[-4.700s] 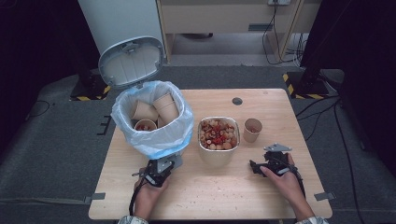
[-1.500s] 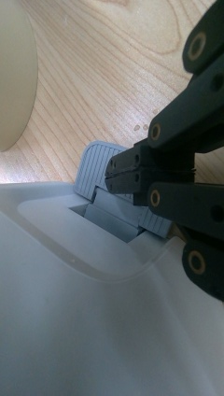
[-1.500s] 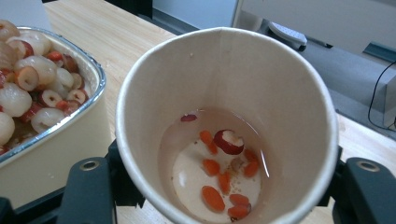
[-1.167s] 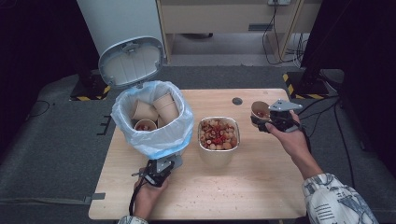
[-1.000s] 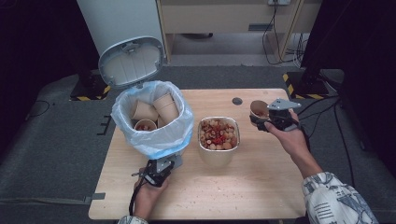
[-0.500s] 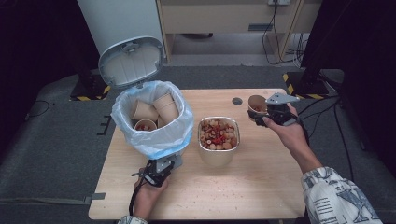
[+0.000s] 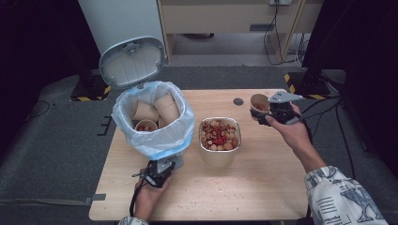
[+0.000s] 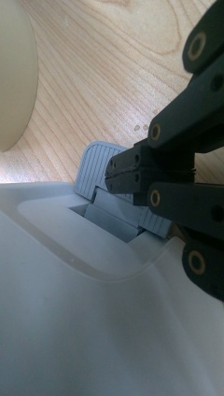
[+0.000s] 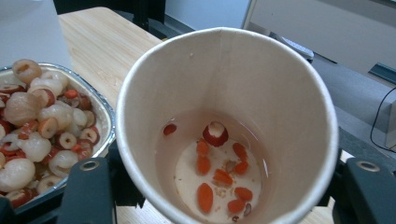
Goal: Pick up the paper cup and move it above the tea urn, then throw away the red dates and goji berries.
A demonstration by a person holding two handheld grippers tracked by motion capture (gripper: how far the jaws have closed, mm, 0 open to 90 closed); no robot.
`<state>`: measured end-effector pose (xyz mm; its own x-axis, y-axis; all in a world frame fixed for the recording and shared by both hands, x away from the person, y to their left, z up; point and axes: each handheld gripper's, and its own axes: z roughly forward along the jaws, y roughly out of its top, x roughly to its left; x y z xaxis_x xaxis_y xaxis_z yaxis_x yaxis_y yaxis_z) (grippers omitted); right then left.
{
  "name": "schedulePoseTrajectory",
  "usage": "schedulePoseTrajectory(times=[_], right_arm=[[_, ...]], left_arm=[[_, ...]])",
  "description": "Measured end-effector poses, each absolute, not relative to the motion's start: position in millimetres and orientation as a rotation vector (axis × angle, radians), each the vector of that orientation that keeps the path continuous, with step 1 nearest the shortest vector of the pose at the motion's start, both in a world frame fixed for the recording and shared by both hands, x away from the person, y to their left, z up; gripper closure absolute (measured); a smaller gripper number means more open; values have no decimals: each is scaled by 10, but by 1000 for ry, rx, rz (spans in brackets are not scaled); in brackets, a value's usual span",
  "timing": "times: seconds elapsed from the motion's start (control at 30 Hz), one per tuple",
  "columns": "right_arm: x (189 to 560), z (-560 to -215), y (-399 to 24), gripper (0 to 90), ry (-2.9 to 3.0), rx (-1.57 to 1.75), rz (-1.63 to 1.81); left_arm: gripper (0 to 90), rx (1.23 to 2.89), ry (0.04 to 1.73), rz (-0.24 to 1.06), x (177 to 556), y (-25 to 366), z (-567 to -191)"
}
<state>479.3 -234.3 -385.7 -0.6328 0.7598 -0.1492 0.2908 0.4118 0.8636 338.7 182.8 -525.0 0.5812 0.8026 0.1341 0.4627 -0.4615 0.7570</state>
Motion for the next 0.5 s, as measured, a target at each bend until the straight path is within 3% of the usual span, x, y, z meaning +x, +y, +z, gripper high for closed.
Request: schedulePoseTrajectory(times=[0.5], right_arm=[[4865,-3671,-2176,335,2153,807,1147]], left_arm=[[898,2126,1003,637,3387,1826,-5249]])
